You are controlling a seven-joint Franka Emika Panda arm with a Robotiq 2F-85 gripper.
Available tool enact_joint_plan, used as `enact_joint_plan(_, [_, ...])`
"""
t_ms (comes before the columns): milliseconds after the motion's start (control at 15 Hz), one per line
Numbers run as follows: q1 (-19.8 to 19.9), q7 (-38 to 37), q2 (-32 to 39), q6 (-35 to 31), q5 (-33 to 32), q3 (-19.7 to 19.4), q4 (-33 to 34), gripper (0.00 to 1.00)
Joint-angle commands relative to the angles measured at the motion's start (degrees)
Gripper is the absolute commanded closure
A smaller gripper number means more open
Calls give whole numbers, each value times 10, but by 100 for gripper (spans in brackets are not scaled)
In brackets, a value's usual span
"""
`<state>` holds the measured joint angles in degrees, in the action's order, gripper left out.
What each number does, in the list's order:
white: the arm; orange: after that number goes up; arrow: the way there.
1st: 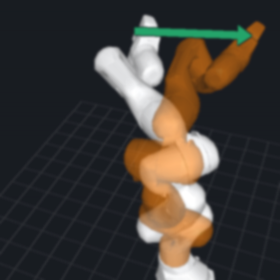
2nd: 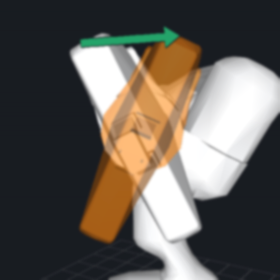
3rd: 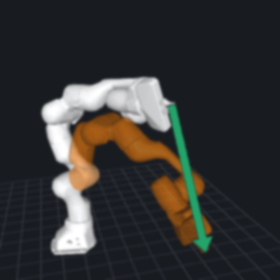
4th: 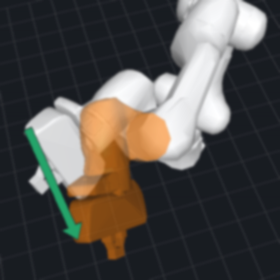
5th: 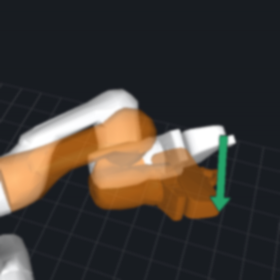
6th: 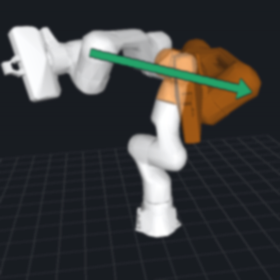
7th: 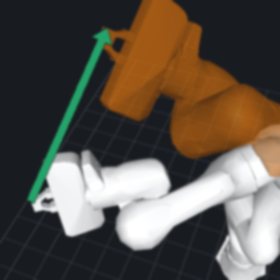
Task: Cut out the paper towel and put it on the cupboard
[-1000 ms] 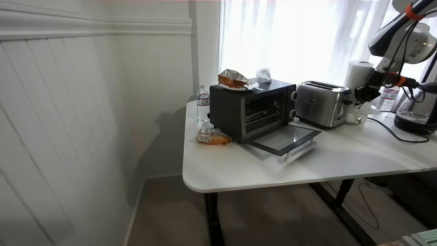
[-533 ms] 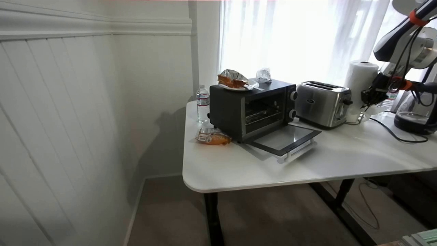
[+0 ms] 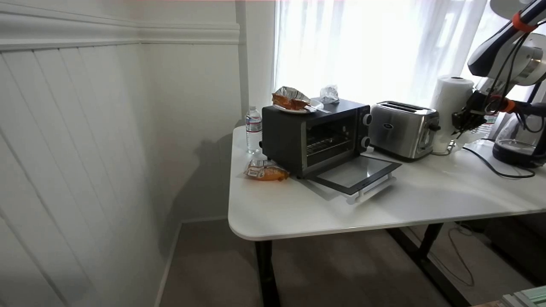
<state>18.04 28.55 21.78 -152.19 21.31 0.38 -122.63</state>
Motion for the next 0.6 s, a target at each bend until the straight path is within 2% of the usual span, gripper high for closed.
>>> enact_joint_plan(0, [24,26,-8,-31,21,19,-19,100])
enact_joint_plan(267, [52,45,-19,-71,35,26,-51,100])
enact_joint_plan(533, [95,74,-32,-87,75,50,-91,100])
